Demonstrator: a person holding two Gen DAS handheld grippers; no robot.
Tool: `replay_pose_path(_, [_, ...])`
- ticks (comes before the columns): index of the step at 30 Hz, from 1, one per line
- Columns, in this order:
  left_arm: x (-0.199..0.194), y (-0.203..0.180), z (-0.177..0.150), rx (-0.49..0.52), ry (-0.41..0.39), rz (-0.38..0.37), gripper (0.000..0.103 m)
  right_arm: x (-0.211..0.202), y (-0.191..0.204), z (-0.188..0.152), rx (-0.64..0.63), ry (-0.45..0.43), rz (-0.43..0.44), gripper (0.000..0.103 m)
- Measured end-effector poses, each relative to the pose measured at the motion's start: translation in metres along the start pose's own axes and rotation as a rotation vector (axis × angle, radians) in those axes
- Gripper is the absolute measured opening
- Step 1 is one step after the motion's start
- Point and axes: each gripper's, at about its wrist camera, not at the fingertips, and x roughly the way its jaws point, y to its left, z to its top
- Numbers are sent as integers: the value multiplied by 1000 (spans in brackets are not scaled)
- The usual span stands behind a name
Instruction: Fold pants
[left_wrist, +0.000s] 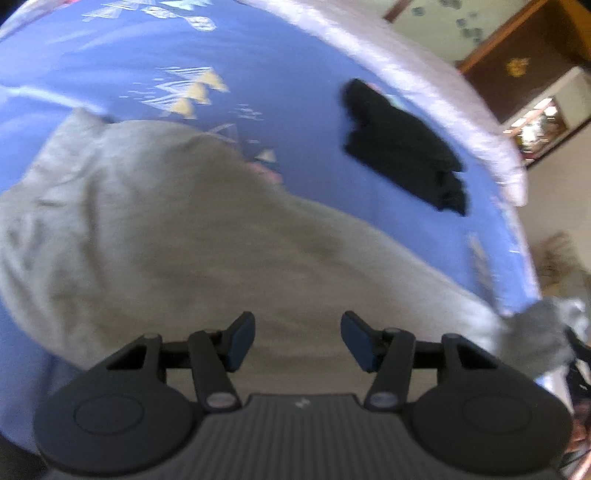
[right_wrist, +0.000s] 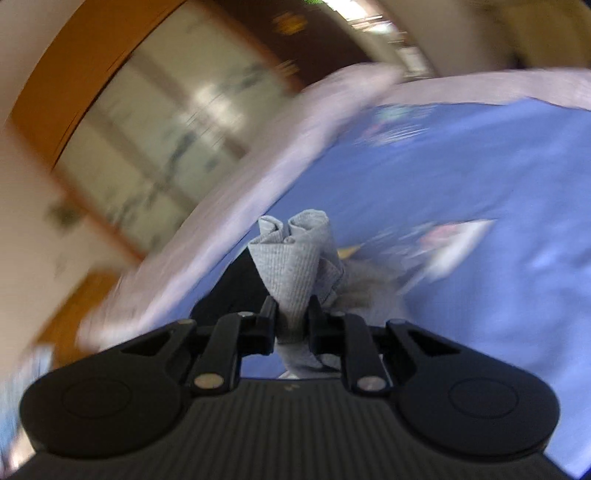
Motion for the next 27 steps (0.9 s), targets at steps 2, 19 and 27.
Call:
replay_pose_path(2, [3,-8,0,6,16,-62,52,20,35,-26,-87,71,47,19])
replay_pose_path(19, [44,-8,-7,-48,135,-135,61,93,102,-136,-199,517,251,55])
replay_pose_path(27, [84,-43,6,-45,187,-193,81,15,24,-63,-84,192,23,56])
